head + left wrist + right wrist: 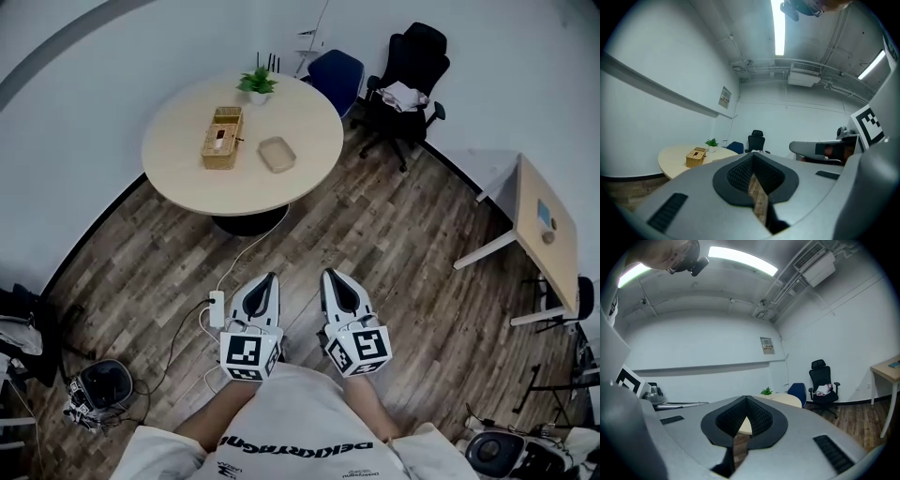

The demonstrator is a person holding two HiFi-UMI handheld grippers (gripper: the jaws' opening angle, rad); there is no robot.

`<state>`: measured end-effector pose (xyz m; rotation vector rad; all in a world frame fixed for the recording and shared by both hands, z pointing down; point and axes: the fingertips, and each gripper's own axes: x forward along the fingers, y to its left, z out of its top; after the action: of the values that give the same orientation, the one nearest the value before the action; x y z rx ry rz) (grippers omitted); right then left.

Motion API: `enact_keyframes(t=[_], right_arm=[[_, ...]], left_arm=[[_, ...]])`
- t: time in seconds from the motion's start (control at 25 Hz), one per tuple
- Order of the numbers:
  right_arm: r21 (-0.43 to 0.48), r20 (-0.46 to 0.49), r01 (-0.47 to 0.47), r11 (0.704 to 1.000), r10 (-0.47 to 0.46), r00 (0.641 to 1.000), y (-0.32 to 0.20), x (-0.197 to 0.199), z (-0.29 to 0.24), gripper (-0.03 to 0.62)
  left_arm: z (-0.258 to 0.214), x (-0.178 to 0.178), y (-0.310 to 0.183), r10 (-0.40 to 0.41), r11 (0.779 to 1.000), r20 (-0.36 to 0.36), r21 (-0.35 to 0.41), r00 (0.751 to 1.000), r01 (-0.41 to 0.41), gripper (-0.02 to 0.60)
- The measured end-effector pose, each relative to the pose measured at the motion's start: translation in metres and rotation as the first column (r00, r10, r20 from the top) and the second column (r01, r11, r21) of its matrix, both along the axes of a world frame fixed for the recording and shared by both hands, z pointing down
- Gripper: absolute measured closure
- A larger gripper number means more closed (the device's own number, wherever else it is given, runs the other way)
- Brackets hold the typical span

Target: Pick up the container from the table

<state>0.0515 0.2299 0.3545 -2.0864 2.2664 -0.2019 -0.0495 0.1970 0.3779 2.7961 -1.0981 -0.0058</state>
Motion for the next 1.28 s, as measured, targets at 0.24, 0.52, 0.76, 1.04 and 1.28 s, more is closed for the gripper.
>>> enact_keyframes(t=[0.24, 0.52, 0.76, 1.04, 1.28], right_arm=[[-0.009, 0.0, 0.005, 1.0, -0.005, 1.0, -0.1, 0.015, 0.0, 0.562], [-0.029, 0.0, -0.006, 1.0, 0.006, 1.0, -0.16, 0.028, 0.006, 0.562], [-0.065, 0.009, 0.01, 0.998, -0.009, 1.0, -0.193, 0.035, 0.019, 0.562], [-0.095, 0.018, 0.047, 0.994, -0.046, 0.999, -0.244, 0.048, 0.032, 0.562], [-0.139, 0.038, 0.083, 0.987, -0.079, 0.996, -0.309, 0.077, 0.047, 0.562]], left_arm=[[-0.009, 0.02, -0.099, 0.0, 1.0, -0.003, 0.014, 1.0, 0.0, 0.566], [-0.004, 0.032, -0.162, -0.009, 1.0, -0.005, -0.006, 1.0, 0.009, 0.566], [0.007, 0.042, -0.19, -0.018, 0.999, 0.003, -0.046, 1.0, 0.018, 0.566], [0.027, 0.053, -0.238, -0.051, 0.993, 0.017, -0.107, 0.999, 0.052, 0.566], [0.049, 0.078, -0.299, -0.084, 0.98, 0.05, -0.177, 0.995, 0.091, 0.565]])
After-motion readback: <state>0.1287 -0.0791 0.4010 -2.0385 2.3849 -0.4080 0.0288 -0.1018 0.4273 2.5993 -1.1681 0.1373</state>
